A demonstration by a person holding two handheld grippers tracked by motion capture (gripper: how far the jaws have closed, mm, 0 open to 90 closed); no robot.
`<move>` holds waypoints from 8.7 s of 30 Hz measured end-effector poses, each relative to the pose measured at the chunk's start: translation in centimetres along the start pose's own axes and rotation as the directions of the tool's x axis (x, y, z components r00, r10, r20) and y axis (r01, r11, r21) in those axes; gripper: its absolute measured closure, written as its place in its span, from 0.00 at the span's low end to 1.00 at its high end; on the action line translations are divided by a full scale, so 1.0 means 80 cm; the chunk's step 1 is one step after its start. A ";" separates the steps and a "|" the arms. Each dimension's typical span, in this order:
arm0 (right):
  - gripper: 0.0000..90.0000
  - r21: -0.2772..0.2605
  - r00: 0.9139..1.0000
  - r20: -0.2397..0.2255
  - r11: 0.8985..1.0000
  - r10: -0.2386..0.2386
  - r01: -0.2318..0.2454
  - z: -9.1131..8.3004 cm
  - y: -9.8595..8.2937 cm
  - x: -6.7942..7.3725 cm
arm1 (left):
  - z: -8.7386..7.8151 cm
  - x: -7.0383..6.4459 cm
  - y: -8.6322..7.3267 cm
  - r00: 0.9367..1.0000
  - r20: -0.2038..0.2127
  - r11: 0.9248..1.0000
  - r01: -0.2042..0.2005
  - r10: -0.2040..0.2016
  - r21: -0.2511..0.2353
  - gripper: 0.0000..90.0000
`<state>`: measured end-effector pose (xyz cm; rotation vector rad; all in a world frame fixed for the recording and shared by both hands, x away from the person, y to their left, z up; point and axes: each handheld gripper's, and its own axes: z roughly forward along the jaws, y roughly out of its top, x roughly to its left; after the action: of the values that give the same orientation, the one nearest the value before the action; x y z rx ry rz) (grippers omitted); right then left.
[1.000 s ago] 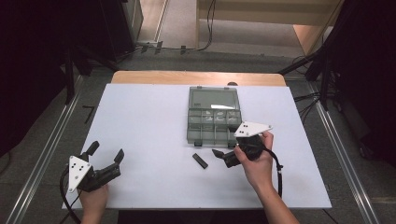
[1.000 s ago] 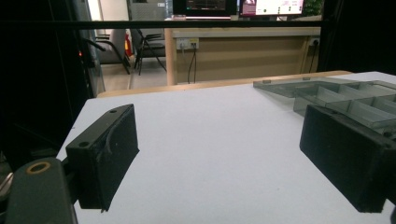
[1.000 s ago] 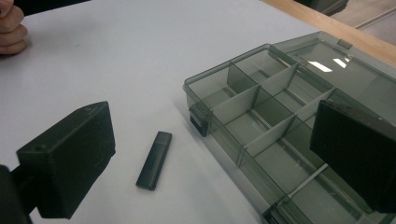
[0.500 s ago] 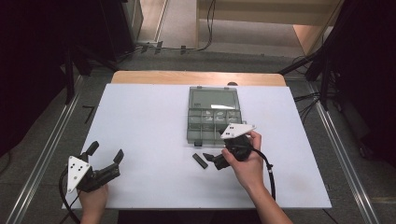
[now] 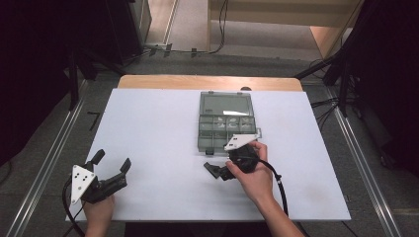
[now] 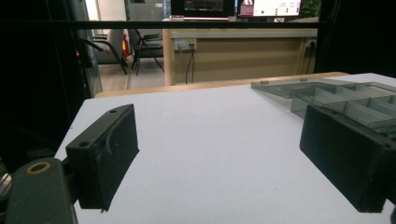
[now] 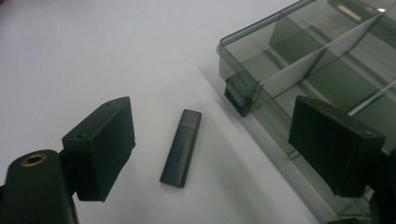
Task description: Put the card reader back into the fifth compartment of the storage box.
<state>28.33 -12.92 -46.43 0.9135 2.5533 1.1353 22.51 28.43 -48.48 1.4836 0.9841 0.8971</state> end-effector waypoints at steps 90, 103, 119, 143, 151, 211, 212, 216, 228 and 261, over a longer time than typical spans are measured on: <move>0.80 0.065 0.994 -0.008 0.992 0.110 -0.109 0.006 0.021 -0.014 | 0.001 -0.003 0.000 1.000 -0.001 1.000 -0.015 0.015 0.008 0.13; 0.80 0.047 0.993 -0.011 0.992 0.114 -0.113 0.003 0.035 -0.022 | 0.001 -0.002 0.000 1.000 0.000 1.000 -0.014 0.014 0.008 0.13; 0.80 0.038 0.991 0.001 0.990 0.135 -0.135 0.016 0.052 -0.037 | 0.001 -0.002 0.000 1.000 0.001 1.000 -0.008 0.008 0.005 0.13; 0.37 -0.030 0.981 0.030 0.982 0.190 -0.189 0.032 0.065 -0.052 | 0.000 -0.001 0.000 1.000 0.003 1.000 -0.008 0.008 0.006 0.13; 0.00 -0.099 0.985 0.035 0.981 0.168 -0.164 0.014 0.059 -0.051 | 0.000 -0.001 0.000 1.000 0.004 1.000 -0.008 0.008 0.007 0.13; 0.00 -0.232 0.967 0.135 0.956 0.217 -0.182 -0.095 -0.053 -0.086 | 0.001 -0.002 0.000 1.000 0.000 1.000 -0.010 0.010 0.011 0.13; 0.00 -0.235 0.966 0.138 0.954 0.220 -0.184 -0.098 -0.057 -0.087 | 0.001 -0.002 0.000 1.000 0.000 1.000 -0.010 0.010 0.010 0.13; 0.00 -0.244 0.963 0.146 0.951 0.228 -0.189 -0.105 -0.066 -0.089 | 0.001 -0.002 0.000 1.000 0.000 1.000 -0.010 0.010 0.010 0.13; 0.00 -0.271 0.954 0.166 0.942 0.248 -0.198 -0.118 -0.096 -0.093 | 0.001 -0.003 0.000 1.000 -0.001 1.000 -0.010 0.010 0.010 0.13; 0.00 -0.307 0.927 0.229 0.926 0.297 -0.221 -0.153 -0.176 -0.101 | 0.001 -0.003 0.000 1.000 -0.005 1.000 -0.015 0.015 0.012 0.13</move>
<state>23.19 -32.46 -48.78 1.2641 2.0351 1.2936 22.49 28.20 -48.51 1.5011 0.9847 0.9071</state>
